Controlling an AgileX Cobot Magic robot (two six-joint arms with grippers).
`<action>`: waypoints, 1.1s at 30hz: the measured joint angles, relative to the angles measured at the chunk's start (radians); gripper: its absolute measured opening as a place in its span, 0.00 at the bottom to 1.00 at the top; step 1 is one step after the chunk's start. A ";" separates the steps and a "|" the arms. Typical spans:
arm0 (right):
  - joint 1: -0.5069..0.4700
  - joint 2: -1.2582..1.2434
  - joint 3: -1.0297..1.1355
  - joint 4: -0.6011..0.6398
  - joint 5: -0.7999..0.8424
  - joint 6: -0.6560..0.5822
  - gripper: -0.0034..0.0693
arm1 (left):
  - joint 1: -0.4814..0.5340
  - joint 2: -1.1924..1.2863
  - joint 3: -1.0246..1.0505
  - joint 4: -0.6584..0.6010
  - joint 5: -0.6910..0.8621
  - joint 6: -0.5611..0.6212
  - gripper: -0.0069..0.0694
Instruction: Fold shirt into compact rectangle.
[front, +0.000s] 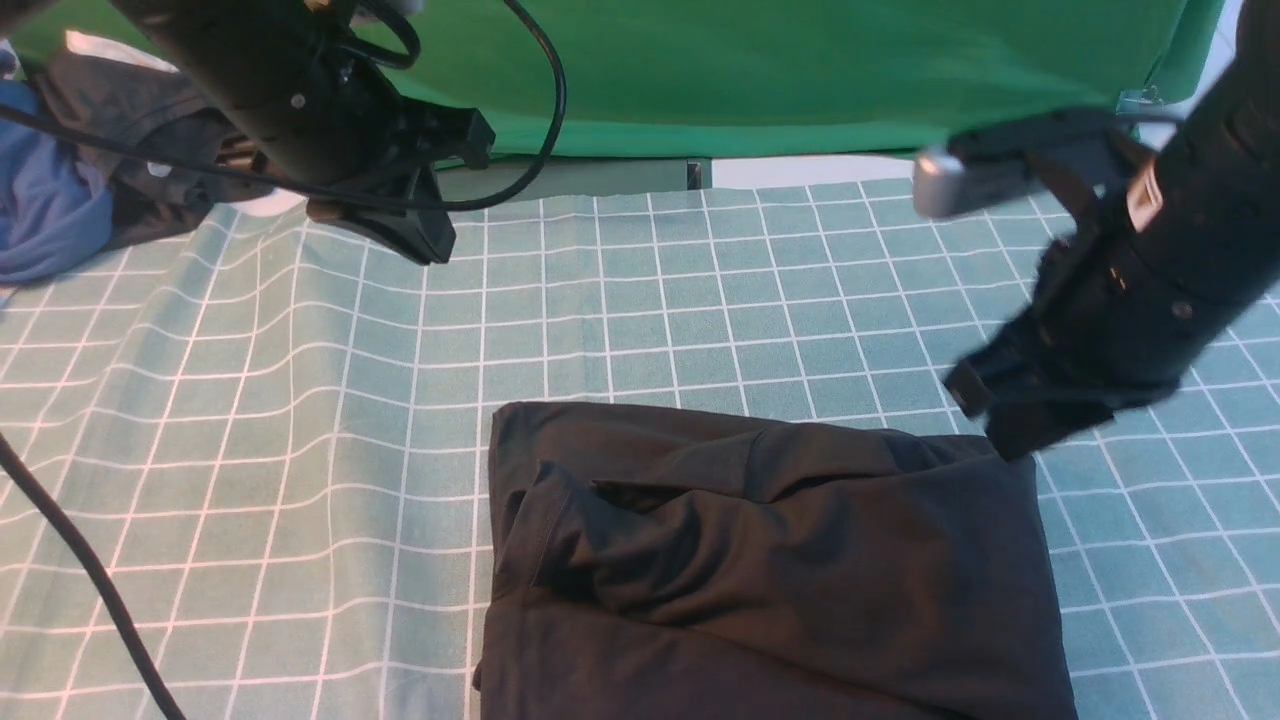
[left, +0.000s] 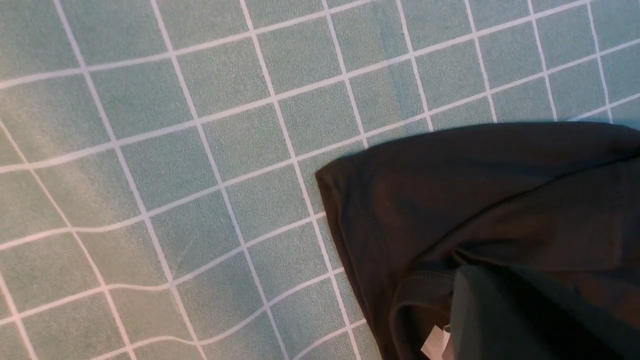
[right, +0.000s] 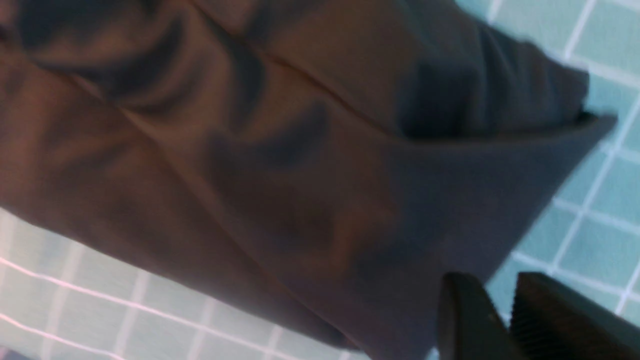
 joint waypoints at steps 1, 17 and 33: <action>-0.014 0.000 0.022 -0.001 -0.004 -0.001 0.31 | 0.000 -0.001 0.004 -0.001 0.000 0.000 0.11; -0.177 -0.249 0.099 -0.017 0.006 -0.157 0.07 | 0.001 -0.192 0.100 0.079 0.006 0.013 0.11; -0.177 -1.212 0.458 -0.025 -0.437 -0.173 0.07 | 0.001 -0.225 0.101 0.080 -0.023 0.013 0.11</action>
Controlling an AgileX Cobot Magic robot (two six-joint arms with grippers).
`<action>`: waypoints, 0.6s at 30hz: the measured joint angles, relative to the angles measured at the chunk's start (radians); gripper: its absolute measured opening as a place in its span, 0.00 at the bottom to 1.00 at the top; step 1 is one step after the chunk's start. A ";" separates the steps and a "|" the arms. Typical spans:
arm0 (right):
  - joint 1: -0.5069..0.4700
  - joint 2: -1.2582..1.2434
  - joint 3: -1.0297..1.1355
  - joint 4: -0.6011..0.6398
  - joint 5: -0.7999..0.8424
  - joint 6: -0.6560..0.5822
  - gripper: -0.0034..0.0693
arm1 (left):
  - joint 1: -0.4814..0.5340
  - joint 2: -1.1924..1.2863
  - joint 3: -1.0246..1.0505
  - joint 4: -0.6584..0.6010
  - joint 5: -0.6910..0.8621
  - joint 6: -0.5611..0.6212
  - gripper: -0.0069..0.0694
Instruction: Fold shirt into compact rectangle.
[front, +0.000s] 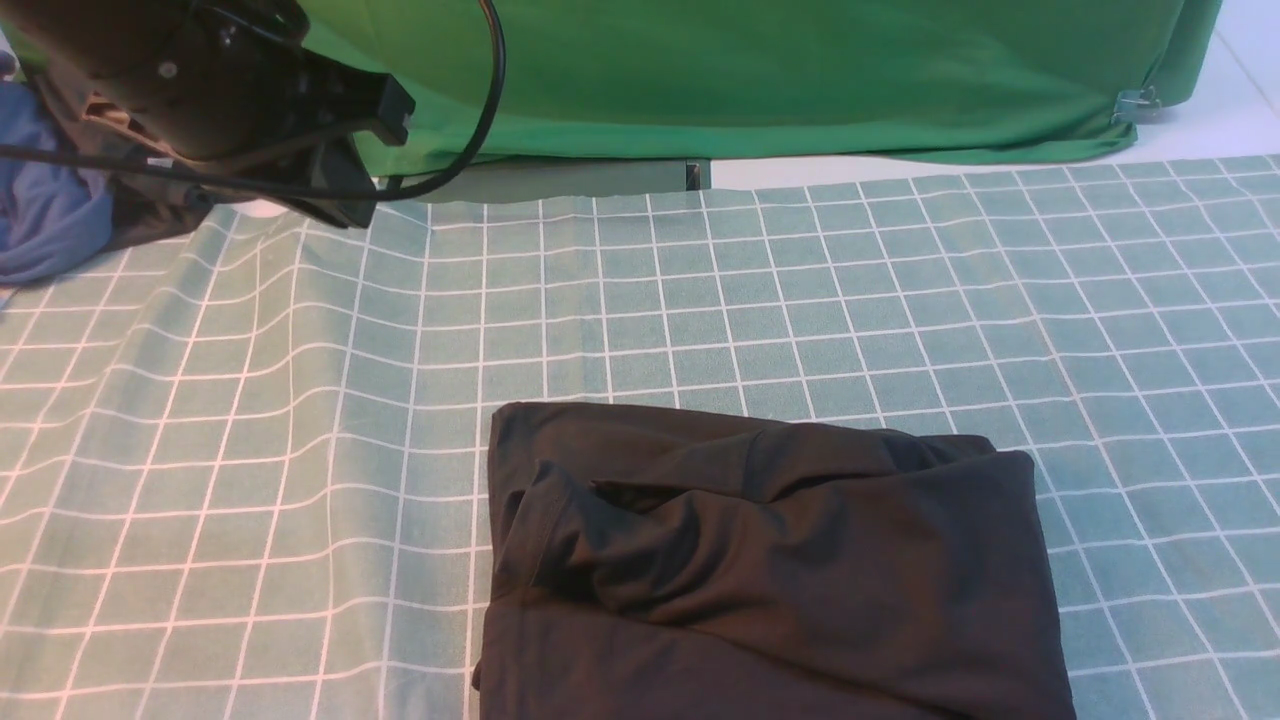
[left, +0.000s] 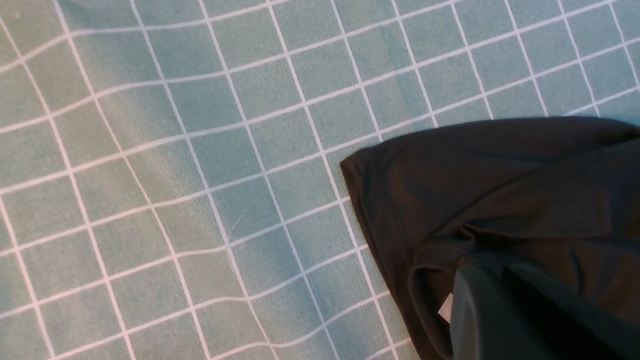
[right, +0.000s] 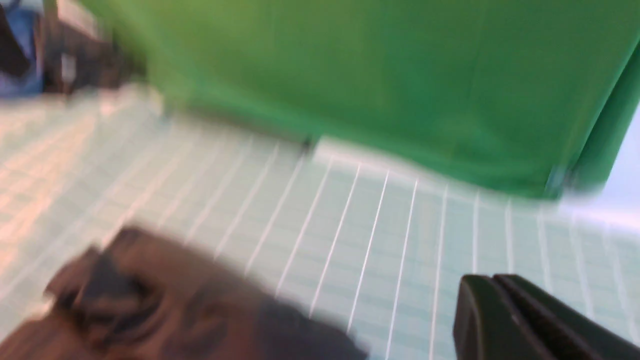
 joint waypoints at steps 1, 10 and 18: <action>0.000 -0.038 0.067 0.004 -0.073 -0.003 0.07 | 0.000 0.000 0.000 0.003 -0.004 0.000 0.11; 0.000 -0.065 0.400 0.022 -0.530 -0.010 0.08 | 0.000 0.000 0.000 0.025 -0.038 -0.005 0.11; 0.000 -0.061 0.413 0.022 -0.584 -0.010 0.11 | 0.000 0.000 0.000 0.026 -0.063 -0.005 0.11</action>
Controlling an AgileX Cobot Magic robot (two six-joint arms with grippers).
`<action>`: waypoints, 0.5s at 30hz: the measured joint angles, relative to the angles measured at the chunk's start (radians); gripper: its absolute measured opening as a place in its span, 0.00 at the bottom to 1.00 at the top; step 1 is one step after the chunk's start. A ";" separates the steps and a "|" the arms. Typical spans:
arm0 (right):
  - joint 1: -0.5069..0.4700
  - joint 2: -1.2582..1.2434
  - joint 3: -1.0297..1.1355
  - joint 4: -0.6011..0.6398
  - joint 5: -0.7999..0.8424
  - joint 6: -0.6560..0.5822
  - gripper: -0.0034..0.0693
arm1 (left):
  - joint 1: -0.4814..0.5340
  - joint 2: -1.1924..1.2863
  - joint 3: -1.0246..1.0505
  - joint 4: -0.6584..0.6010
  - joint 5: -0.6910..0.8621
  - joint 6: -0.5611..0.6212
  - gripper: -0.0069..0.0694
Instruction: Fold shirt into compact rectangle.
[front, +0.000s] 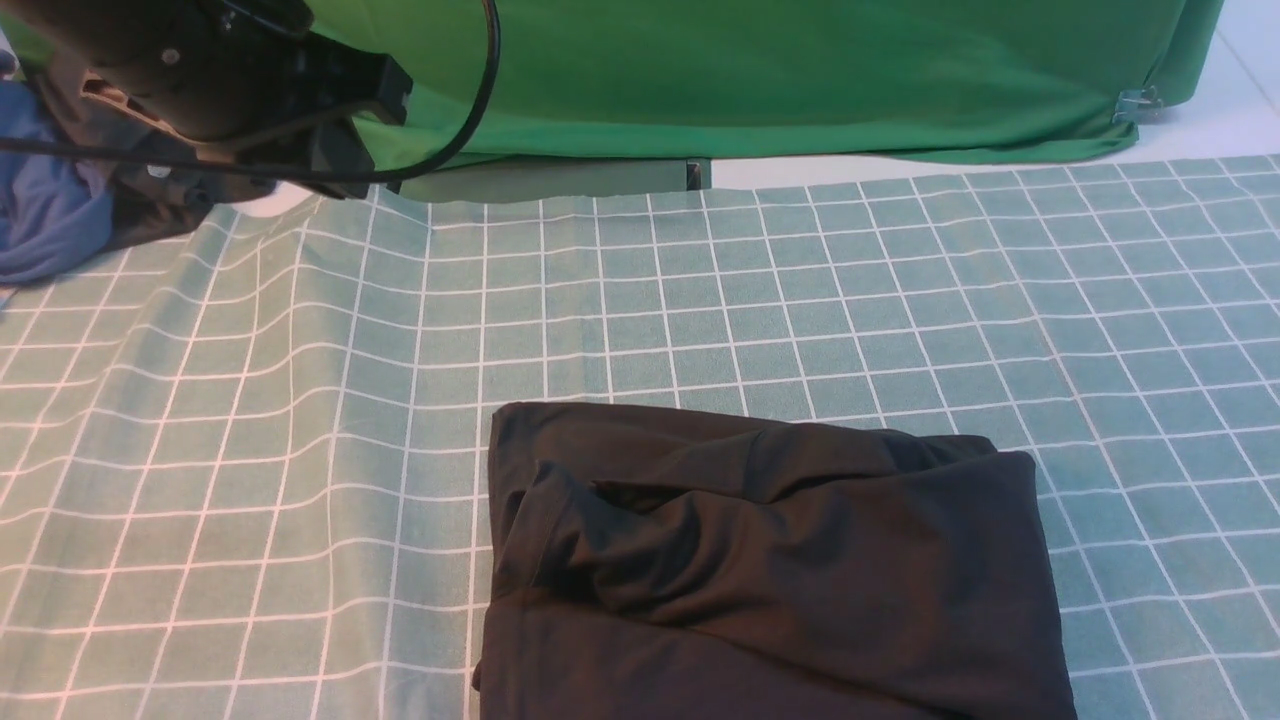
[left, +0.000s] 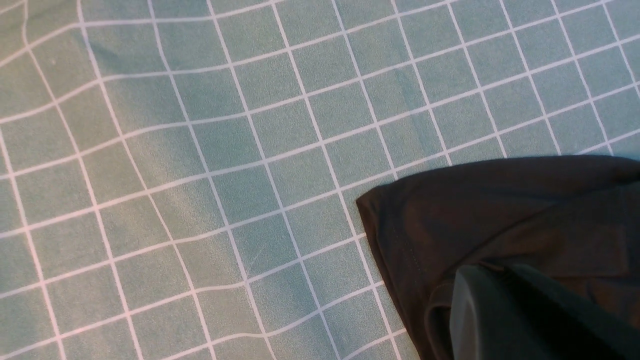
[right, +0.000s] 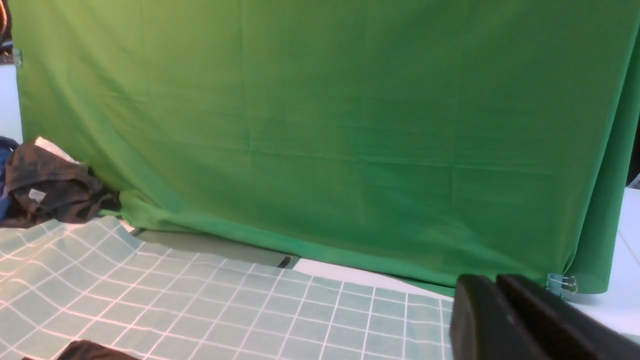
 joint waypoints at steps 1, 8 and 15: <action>0.000 0.000 0.000 0.000 0.000 0.000 0.11 | 0.000 0.000 0.000 0.000 -0.001 0.002 0.11; 0.000 0.000 0.000 0.001 0.000 0.000 0.14 | 0.000 0.000 0.000 0.000 -0.001 0.008 0.11; 0.000 0.000 0.000 0.002 0.000 0.000 0.16 | 0.000 0.000 0.000 0.000 -0.004 0.008 0.11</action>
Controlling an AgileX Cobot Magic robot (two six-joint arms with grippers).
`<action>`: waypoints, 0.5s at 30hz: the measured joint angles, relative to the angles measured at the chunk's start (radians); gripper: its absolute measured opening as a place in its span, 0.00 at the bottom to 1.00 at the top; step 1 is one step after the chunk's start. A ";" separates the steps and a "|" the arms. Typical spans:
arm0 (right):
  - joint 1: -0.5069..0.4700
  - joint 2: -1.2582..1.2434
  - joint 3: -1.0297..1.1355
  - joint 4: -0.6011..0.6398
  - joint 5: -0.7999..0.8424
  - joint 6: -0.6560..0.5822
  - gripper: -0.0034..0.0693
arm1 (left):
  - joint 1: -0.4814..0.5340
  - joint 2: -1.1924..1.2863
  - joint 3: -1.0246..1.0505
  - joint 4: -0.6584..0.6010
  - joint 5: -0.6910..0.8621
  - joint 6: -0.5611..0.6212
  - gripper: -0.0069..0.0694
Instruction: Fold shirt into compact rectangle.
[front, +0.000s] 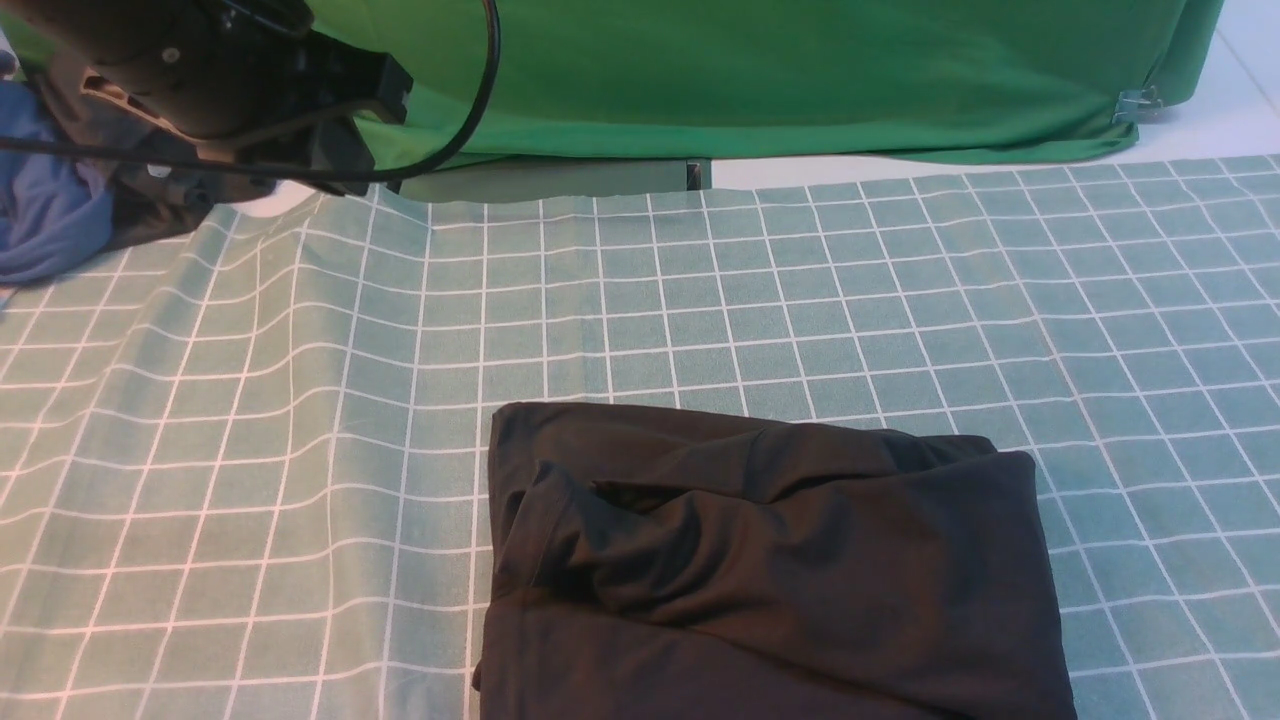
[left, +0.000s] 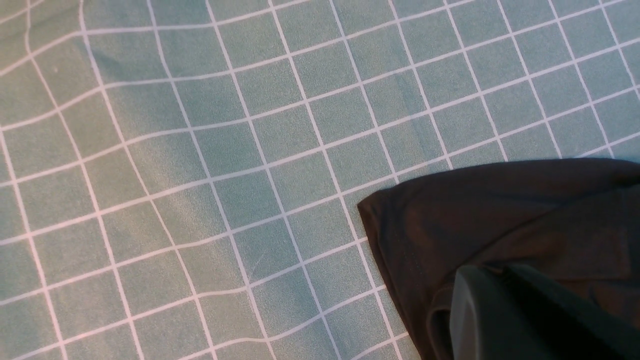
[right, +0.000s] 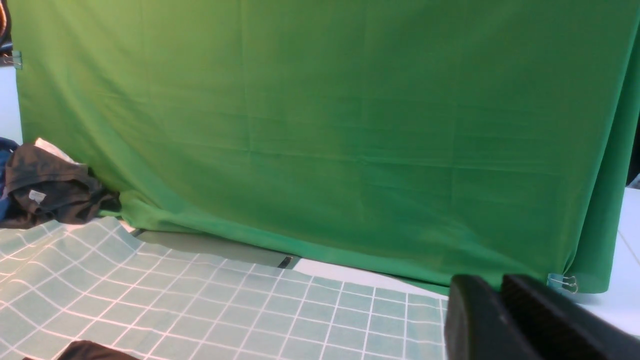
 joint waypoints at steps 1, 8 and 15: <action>0.000 0.000 0.000 0.000 0.000 0.000 0.16 | 0.000 0.000 0.000 0.000 0.000 0.004 0.11; 0.000 0.000 0.000 0.000 0.000 0.000 0.19 | 0.000 0.000 0.000 0.000 0.040 0.015 0.11; -0.003 -0.023 0.057 0.000 -0.026 0.000 0.21 | 0.000 0.000 0.000 0.000 0.041 0.016 0.11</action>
